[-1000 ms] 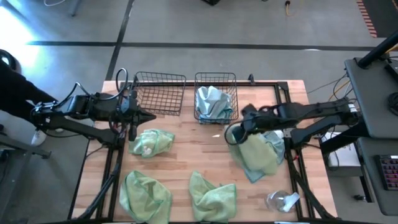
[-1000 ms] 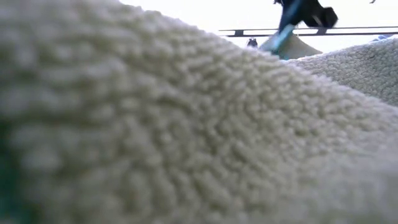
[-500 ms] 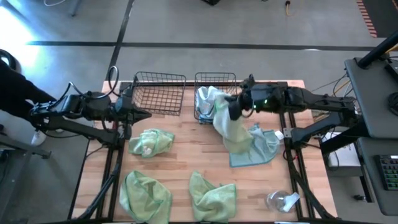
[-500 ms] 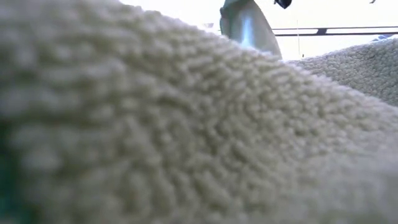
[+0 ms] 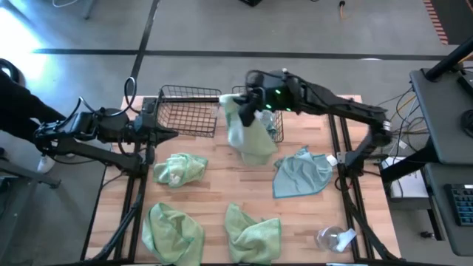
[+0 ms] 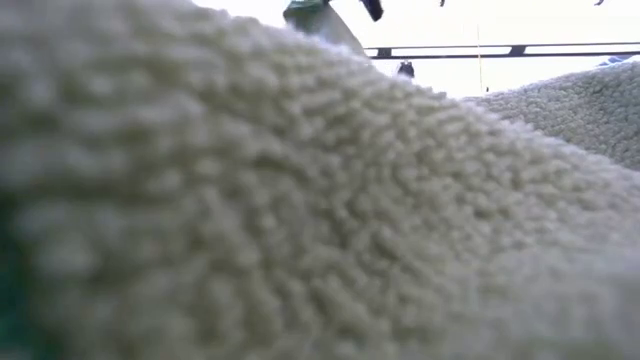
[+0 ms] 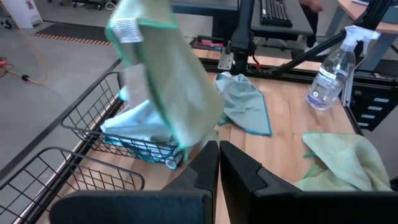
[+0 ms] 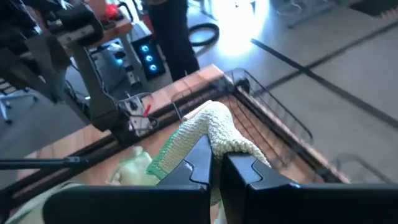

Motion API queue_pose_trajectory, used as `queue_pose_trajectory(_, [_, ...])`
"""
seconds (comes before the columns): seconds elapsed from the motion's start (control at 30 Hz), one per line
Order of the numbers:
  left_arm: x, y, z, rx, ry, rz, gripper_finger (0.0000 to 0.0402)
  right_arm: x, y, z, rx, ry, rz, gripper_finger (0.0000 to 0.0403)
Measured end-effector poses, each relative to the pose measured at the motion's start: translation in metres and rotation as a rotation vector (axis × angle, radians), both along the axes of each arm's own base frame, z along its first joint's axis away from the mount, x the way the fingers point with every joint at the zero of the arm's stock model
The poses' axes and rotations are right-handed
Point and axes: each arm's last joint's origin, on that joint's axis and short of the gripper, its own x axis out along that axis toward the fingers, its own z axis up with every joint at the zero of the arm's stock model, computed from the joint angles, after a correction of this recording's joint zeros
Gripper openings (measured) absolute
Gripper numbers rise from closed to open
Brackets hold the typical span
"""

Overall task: Sort microfiber towel by color & place in baskets
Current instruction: Put the green towel into the left wire basket

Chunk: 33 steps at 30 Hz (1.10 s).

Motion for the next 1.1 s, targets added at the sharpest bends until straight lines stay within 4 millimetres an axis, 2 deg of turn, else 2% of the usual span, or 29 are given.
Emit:
queue_pose_trajectory(0.17, [-0.002, 0.000, -0.002, -0.001, 0.020, 0.001, 0.0000, 0.029, -0.022, 0.016, -0.037, -0.066, 0.046, 0.0009])
queue_pose_trajectory(0.37, [-0.004, 0.000, -0.001, -0.005, 0.016, 0.003, 0.0000, 0.048, -0.046, 0.034, -0.064, -0.164, 0.068, 0.0009])
queue_pose_trajectory(0.63, [-0.007, 0.001, -0.001, -0.006, 0.009, 0.003, 0.0000, 0.054, -0.076, 0.041, -0.076, -0.375, 0.056, 0.0009])
queue_pose_trajectory(0.8, [-0.008, 0.001, -0.001, -0.003, 0.008, 0.001, 0.0000, 0.065, -0.086, 0.044, -0.112, -0.520, 0.053, 0.0009])
queue_pose_trajectory(1.1, [-0.008, 0.001, -0.001, -0.002, 0.014, 0.002, 0.0000, 0.093, -0.096, 0.030, -0.124, -0.798, 0.095, 0.0009])
